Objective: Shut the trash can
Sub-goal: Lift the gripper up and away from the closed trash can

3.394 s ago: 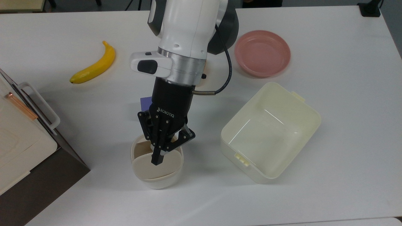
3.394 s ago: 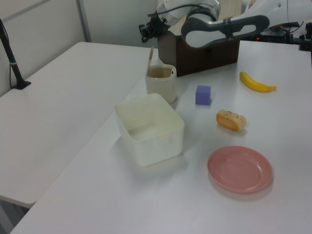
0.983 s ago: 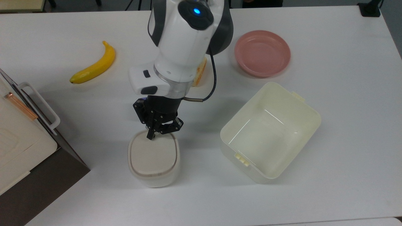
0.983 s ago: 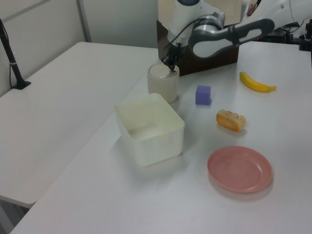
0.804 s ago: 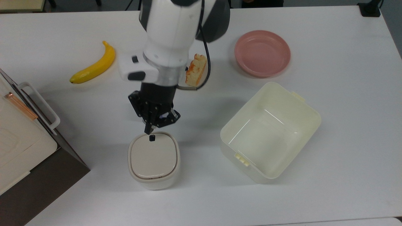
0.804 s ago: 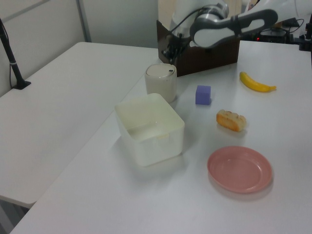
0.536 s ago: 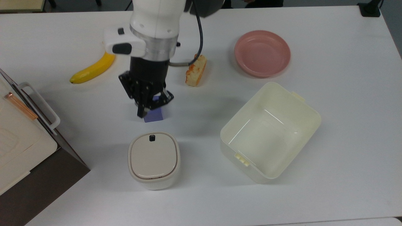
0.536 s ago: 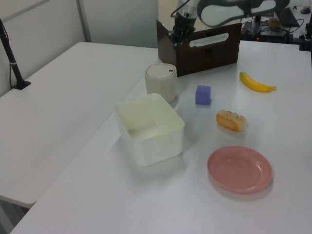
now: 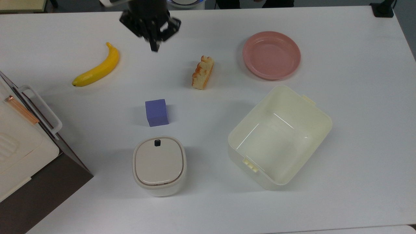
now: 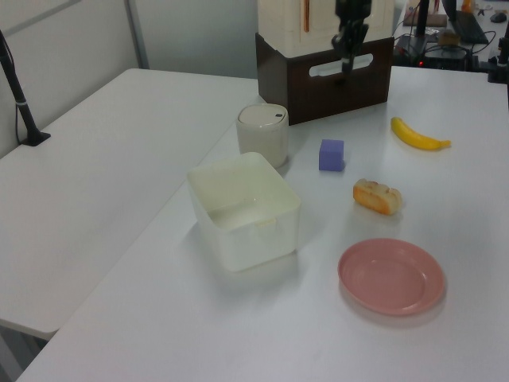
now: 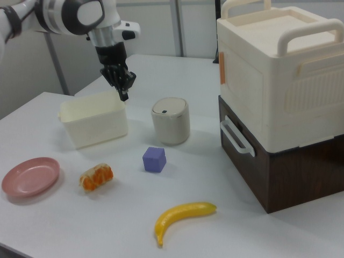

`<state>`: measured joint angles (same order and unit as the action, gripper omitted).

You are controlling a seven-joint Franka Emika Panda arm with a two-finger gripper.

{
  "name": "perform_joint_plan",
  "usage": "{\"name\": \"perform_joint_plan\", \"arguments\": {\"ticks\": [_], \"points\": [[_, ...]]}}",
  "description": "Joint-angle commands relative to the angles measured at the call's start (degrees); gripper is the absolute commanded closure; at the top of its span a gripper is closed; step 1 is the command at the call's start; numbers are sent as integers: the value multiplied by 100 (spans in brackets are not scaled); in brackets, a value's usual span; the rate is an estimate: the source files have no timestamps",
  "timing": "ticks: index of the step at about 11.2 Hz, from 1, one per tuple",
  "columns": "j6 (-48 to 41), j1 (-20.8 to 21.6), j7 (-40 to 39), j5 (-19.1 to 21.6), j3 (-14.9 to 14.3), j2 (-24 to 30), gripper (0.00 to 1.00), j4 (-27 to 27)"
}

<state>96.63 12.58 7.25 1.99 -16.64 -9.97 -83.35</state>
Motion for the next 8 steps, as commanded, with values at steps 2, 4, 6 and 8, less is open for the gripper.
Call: {"name": "perform_joint_plan", "arguments": {"ticks": [2, 4, 6, 8], "points": [[-30, -10, -418, 143, -41, 786, 100, -779], [-12, 16, -444, 143, -58, 934, 100, -911], [-21, 51, -514, 143, -67, 1014, 100, -1007], [-30, 51, -584, 143, -76, 1049, 100, -1078]]}}
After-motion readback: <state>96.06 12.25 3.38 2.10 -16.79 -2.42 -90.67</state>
